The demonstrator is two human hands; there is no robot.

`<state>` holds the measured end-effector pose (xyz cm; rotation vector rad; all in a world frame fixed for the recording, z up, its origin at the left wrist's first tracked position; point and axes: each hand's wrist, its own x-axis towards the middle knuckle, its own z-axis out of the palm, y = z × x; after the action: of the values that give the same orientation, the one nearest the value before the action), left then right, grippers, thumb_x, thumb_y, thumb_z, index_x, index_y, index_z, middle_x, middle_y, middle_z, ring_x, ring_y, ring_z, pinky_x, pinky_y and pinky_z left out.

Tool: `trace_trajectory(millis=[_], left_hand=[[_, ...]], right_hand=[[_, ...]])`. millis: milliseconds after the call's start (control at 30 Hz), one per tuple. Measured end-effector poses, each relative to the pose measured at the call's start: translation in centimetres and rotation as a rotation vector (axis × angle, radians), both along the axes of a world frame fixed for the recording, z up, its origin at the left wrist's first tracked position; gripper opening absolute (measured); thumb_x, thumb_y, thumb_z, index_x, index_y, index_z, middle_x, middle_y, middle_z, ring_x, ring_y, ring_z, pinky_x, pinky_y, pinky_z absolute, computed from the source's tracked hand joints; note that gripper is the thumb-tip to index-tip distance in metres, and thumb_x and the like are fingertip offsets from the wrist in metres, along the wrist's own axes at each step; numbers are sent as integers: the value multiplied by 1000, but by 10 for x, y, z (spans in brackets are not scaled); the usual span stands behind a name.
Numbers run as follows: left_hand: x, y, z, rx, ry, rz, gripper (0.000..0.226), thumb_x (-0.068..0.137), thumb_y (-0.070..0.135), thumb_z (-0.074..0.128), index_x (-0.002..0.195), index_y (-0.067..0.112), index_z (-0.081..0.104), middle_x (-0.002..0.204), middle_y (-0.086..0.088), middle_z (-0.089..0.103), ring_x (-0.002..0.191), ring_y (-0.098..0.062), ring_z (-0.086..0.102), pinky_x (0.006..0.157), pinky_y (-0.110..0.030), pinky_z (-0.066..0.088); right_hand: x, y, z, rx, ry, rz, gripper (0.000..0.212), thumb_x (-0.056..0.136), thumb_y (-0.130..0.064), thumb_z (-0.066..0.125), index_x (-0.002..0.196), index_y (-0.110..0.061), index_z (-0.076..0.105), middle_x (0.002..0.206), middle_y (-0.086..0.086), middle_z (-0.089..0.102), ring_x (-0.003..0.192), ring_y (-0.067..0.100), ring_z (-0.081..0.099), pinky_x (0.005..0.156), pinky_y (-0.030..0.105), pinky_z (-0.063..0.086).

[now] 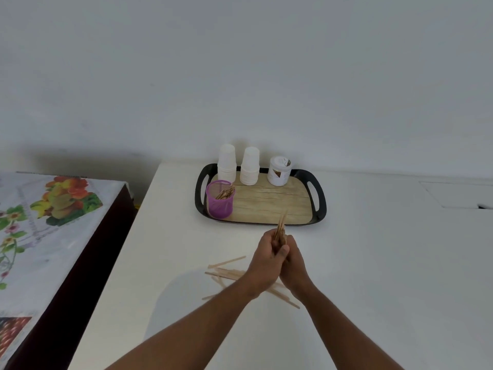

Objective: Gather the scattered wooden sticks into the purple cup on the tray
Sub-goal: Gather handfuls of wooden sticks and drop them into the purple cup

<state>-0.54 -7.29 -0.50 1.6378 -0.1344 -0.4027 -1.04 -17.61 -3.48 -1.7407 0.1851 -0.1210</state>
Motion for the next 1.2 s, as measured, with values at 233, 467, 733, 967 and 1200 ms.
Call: trace_trajectory(millis=[233, 467, 733, 967, 1200], left_hand=[[7, -13, -6, 76, -40, 67, 21, 105, 14, 47, 123, 25, 44, 114, -1, 63, 108, -7, 62, 96, -26, 51], [13, -22, -13, 163, -160, 88, 27, 107, 16, 39, 132, 27, 43, 127, 3, 50, 118, -3, 52, 104, -25, 45], [24, -28, -14, 232, -283, 102, 35, 102, 17, 50, 133, 33, 47, 129, 8, 49, 120, -6, 47, 104, -31, 44], [25, -25, -8, 88, -247, 18, 84, 95, 6, 64, 152, 51, 22, 143, 14, 48, 135, 2, 45, 109, -14, 38], [29, -25, -26, 156, -56, 45, 106, 90, 8, 74, 157, 46, 2, 121, 13, 60, 113, 14, 55, 99, -10, 45]], right_hand=[[15, 4, -13, 54, 107, -160, 14, 105, -6, 47, 91, -4, 45, 81, 5, 47, 64, 9, 49, 54, 23, 47], [28, 5, -27, -85, 129, -91, 26, 106, -18, 44, 82, -19, 54, 77, -4, 55, 68, 5, 52, 66, 27, 48], [30, 0, -21, -45, 30, -125, 25, 108, -4, 40, 91, -5, 58, 73, -3, 61, 69, 8, 62, 62, 21, 55], [36, -10, -20, 97, -241, -165, 25, 87, -25, 59, 74, -3, 60, 65, 17, 59, 60, 42, 56, 51, 51, 48], [37, -18, -41, -15, -202, -84, 6, 89, -17, 69, 83, -18, 72, 75, 0, 71, 70, 22, 70, 60, 47, 60]])
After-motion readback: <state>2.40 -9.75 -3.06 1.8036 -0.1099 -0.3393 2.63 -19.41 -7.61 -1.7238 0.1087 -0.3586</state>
